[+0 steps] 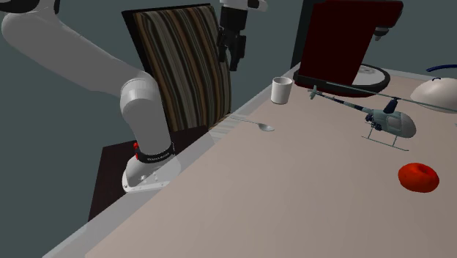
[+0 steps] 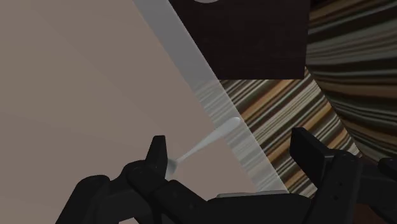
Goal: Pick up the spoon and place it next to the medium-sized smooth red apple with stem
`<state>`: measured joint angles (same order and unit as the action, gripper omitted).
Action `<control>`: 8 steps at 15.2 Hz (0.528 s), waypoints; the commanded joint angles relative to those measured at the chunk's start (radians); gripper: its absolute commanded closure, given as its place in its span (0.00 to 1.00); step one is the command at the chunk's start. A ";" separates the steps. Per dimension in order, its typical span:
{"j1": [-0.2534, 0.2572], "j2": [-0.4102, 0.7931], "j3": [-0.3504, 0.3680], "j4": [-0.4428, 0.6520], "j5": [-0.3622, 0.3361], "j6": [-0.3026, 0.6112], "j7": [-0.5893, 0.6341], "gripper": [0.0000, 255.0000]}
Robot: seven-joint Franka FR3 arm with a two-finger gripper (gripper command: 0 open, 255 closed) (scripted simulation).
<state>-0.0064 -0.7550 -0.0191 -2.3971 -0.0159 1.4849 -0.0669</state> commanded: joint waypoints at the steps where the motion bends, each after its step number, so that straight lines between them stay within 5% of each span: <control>1: 0.000 0.000 0.000 0.000 0.000 0.000 0.000 0.00; 8: -0.115 0.034 0.177 -0.199 0.044 0.315 0.466 0.00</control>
<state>-0.1047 -0.7352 0.1289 -2.5741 0.0222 1.7489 0.3191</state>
